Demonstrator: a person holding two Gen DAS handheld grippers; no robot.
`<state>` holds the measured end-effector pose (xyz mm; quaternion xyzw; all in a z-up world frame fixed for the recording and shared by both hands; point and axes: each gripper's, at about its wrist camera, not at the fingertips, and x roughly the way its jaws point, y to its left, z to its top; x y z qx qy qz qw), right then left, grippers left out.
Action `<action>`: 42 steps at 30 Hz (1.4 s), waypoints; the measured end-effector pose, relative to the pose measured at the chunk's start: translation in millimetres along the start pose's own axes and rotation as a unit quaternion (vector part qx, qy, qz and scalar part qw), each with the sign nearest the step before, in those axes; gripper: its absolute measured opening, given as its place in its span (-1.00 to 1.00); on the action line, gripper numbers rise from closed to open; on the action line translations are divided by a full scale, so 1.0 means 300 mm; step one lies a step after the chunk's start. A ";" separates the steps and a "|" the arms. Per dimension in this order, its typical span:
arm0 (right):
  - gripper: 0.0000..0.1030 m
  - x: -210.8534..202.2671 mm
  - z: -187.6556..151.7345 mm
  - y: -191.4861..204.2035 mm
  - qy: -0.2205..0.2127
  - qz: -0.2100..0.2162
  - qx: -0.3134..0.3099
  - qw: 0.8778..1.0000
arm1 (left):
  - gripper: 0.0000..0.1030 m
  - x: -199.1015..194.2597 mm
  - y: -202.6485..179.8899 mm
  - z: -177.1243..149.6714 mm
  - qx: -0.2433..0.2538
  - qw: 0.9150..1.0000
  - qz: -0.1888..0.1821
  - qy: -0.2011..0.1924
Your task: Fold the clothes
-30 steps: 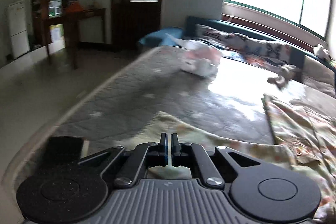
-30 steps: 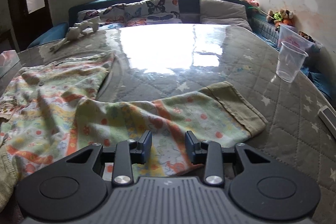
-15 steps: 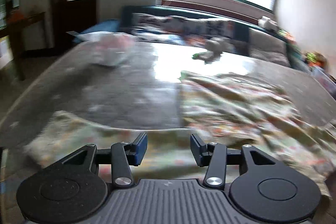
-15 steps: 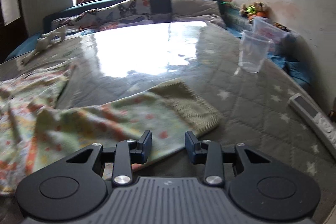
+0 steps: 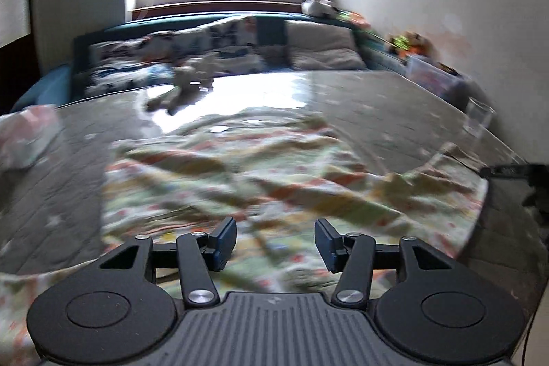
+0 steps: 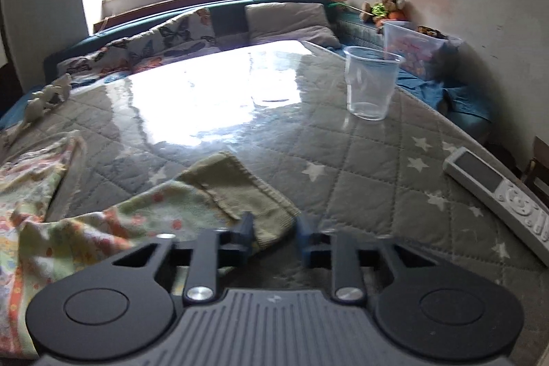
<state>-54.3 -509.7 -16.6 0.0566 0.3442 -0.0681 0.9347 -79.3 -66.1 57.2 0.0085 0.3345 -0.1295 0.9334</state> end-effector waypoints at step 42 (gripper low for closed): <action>-0.70 0.115 0.232 0.404 0.040 0.142 -0.114 0.982 | -0.23 0.092 -0.095 -0.097 0.092 0.987 -0.116 0.060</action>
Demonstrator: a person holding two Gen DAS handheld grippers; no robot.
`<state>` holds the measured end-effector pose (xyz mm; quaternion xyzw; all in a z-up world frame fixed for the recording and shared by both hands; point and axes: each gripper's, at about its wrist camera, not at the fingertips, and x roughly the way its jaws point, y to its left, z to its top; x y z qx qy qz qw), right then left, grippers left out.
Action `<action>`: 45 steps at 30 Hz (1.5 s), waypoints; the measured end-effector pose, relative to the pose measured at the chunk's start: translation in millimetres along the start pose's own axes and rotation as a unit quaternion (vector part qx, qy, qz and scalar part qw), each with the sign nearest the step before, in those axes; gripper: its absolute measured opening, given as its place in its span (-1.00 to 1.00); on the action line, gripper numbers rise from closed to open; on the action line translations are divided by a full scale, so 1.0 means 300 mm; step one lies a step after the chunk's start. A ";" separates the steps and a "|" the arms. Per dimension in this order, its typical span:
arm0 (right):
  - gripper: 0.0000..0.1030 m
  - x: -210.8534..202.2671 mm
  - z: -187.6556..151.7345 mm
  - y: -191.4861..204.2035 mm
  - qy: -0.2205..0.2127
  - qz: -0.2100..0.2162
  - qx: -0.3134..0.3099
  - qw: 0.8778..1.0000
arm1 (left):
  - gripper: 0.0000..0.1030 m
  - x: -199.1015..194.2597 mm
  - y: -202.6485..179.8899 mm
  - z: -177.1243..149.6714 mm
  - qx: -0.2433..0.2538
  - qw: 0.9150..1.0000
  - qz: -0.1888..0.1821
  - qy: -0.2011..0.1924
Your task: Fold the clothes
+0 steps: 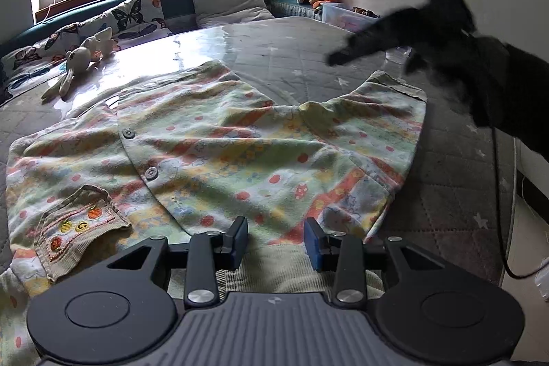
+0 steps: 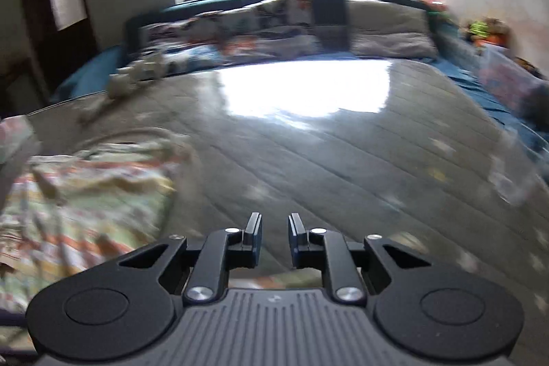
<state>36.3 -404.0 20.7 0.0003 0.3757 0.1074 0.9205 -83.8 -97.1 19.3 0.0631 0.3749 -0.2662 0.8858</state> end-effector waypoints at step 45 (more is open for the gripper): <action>-0.74 0.292 0.181 0.360 0.029 0.067 -0.135 0.988 | -0.10 0.006 0.020 0.008 -0.007 1.000 -0.026 0.005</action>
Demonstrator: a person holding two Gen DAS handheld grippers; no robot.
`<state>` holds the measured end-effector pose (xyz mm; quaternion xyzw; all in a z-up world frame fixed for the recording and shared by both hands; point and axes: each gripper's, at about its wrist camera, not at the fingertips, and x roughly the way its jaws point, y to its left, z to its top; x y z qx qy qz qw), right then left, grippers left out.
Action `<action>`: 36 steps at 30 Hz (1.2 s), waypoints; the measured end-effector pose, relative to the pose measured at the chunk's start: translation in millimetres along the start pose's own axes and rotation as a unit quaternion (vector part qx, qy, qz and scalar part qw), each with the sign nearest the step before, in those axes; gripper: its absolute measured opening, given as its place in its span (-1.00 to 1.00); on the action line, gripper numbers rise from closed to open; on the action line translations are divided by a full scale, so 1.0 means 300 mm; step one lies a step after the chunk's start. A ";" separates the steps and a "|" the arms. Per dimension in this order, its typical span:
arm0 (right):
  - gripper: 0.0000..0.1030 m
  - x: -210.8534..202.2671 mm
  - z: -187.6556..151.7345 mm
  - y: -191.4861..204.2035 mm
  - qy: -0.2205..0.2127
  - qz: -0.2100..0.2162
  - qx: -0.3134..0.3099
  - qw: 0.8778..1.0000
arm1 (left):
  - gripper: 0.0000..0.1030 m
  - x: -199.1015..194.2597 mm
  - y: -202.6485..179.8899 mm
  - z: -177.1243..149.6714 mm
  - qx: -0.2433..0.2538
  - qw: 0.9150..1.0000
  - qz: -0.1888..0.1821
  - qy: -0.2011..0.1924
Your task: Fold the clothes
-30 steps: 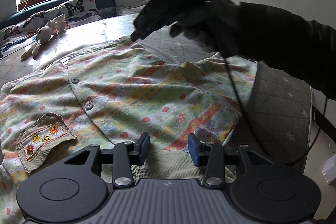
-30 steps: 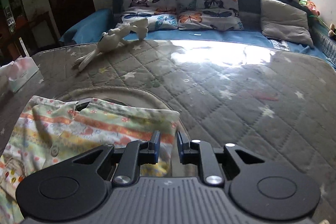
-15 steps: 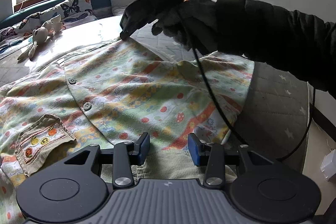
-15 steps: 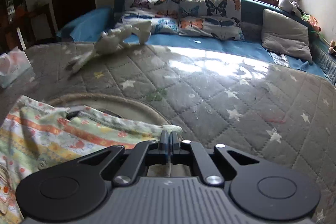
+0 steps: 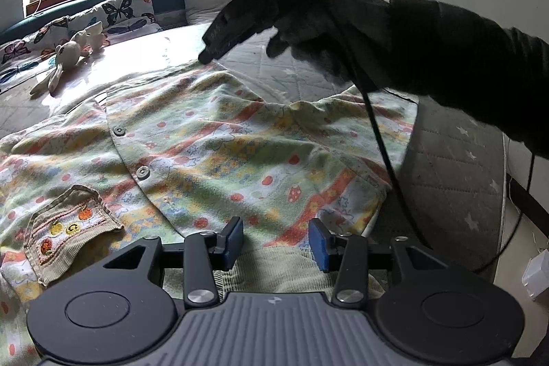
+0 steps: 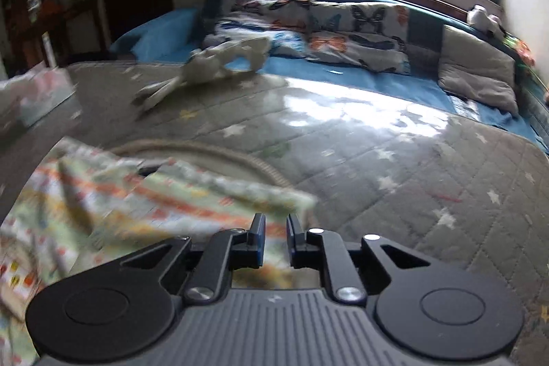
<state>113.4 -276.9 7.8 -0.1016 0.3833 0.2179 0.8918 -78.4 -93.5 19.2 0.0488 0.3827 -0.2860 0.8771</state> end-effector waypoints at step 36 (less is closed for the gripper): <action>-0.75 0.258 0.173 0.366 0.026 0.103 -0.031 0.994 | 0.05 -0.234 0.291 -0.158 -0.129 0.984 0.122 -0.020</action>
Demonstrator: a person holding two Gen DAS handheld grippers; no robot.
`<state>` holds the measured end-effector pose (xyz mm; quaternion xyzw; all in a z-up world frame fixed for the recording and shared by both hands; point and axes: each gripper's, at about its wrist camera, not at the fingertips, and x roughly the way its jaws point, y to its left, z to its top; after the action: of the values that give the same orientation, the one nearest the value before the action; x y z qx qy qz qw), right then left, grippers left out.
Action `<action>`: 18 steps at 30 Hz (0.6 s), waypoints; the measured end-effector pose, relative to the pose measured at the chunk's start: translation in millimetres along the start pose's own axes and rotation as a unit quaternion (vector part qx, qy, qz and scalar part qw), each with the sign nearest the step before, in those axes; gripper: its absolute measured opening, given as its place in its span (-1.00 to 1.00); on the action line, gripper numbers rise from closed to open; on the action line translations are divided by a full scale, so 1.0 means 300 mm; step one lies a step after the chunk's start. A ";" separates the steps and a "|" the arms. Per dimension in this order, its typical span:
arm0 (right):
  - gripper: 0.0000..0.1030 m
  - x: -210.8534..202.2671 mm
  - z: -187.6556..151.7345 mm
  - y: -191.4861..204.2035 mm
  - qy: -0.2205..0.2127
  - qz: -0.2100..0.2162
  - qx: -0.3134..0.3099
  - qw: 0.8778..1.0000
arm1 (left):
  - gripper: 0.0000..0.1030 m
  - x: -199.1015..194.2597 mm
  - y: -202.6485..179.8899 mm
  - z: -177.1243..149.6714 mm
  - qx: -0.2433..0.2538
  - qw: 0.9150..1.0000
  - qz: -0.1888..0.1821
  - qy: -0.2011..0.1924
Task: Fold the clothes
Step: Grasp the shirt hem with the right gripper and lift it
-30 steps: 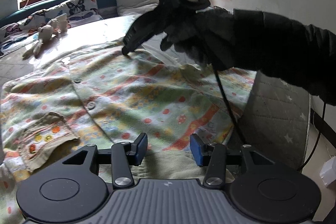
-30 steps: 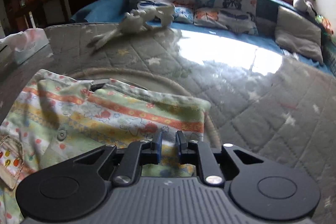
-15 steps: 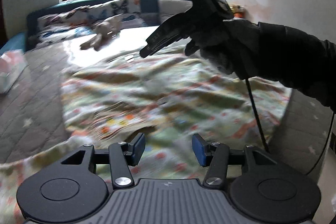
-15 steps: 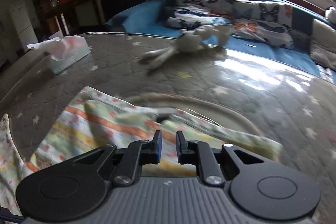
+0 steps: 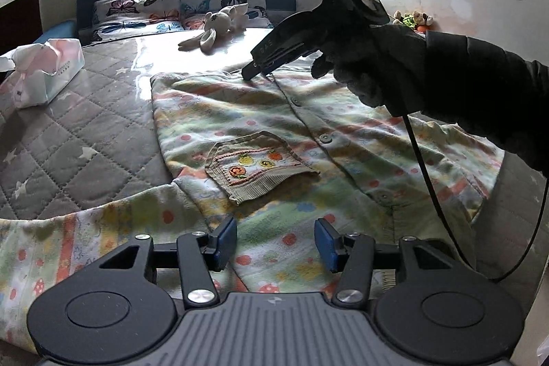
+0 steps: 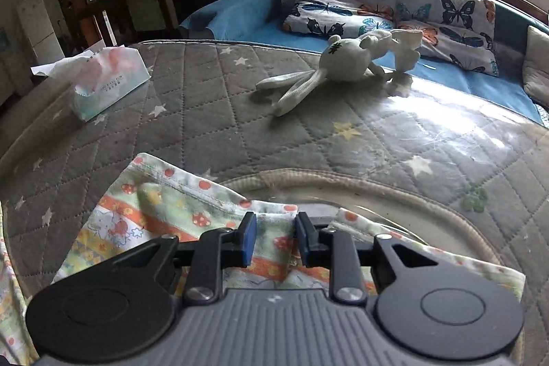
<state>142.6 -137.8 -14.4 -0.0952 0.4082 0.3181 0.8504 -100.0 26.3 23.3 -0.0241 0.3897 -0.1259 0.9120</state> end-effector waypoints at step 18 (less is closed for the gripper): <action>-0.77 -0.096 0.017 0.013 -0.019 -0.034 -0.035 0.999 | 0.07 -0.017 0.007 0.002 -0.003 1.000 0.008 -0.007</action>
<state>130.1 -145.9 11.0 -0.1330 0.3773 0.3047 0.8644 -102.5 29.5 27.2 -0.0250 0.3841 -0.1171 0.9155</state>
